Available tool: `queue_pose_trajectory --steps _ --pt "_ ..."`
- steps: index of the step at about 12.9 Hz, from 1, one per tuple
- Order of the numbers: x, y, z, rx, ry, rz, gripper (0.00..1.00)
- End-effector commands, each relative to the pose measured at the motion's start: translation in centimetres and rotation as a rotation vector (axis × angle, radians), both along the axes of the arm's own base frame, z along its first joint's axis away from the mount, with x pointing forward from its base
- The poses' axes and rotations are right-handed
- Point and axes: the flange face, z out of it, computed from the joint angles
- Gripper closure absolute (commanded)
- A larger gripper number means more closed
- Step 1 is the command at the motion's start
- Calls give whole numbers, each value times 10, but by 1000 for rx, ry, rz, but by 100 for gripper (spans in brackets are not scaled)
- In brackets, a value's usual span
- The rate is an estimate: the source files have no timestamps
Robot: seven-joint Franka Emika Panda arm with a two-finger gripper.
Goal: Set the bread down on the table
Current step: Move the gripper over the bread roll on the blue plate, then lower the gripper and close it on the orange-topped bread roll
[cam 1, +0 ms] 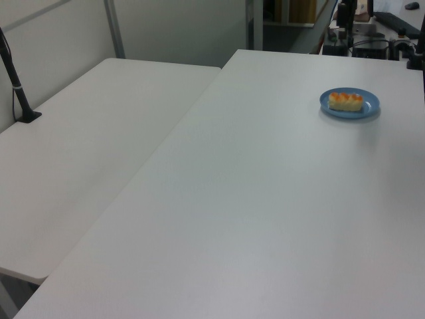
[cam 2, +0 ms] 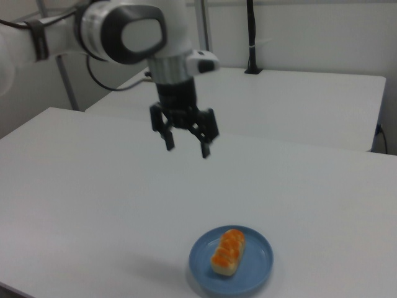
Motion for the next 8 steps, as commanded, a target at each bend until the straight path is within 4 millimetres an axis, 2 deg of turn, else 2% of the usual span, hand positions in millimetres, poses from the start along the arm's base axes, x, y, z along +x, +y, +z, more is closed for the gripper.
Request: queue_pose_trajectory --steps 1,3,4,7,8 --pt "1 -41 -56 -8 51 44 0" --pt "-3 -60 -108 2 68 86 0" --pt "-1 -62 -135 10 85 93 0" --pt "6 -66 -183 21 103 88 0" --pt "9 -67 -193 20 103 91 0"
